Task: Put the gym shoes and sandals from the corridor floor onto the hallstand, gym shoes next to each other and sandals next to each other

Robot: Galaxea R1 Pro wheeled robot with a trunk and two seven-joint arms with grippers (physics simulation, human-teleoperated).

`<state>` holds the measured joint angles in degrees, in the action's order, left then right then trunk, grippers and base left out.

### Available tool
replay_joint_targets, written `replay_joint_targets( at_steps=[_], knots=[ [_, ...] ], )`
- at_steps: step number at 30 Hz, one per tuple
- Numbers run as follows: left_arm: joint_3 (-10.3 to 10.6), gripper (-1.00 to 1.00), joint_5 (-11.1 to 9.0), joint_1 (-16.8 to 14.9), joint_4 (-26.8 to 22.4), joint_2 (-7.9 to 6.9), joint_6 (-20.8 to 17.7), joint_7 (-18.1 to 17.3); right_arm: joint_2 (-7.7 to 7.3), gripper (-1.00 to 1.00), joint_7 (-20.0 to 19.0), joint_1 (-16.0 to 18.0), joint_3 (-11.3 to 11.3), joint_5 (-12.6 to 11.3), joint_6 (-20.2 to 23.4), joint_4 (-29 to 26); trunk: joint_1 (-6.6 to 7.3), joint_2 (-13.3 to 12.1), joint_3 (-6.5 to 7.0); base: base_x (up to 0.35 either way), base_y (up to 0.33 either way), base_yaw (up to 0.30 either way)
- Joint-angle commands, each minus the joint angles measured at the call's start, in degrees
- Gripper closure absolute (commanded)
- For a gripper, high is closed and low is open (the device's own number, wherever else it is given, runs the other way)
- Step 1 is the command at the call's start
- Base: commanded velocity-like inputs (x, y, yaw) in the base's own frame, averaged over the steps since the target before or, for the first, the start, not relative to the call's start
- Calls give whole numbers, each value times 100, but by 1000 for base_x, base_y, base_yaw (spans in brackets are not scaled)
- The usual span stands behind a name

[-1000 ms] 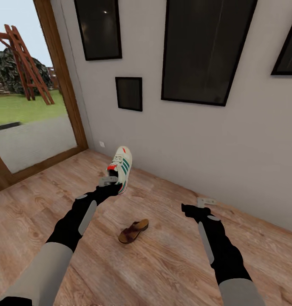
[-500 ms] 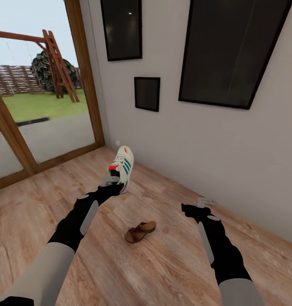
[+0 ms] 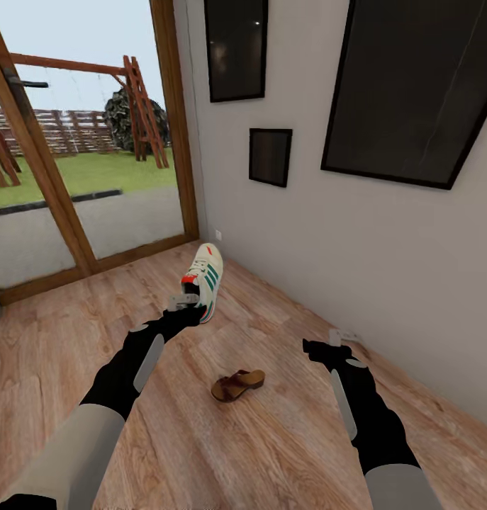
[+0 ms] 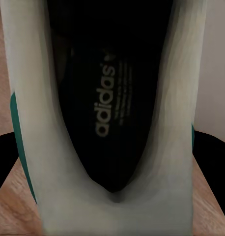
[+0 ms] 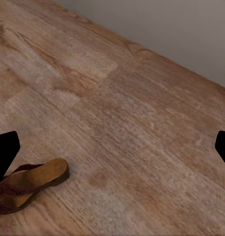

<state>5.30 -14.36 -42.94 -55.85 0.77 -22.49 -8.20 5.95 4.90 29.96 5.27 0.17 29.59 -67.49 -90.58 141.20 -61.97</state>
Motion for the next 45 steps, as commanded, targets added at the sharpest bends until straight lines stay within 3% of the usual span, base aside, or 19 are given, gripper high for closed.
replay_joint_targets(
  at_steps=[1,45],
  knots=[
    [-3,100,-31,-4,-5,2,-38,3,2,-100,11,1,5,1,29,-9,1,2,-5,0,-285,297],
    [-3,100,-40,-4,-5,2,-40,3,2,-100,11,1,0,1,29,-1,1,2,186,0,-285,264]
  ],
)
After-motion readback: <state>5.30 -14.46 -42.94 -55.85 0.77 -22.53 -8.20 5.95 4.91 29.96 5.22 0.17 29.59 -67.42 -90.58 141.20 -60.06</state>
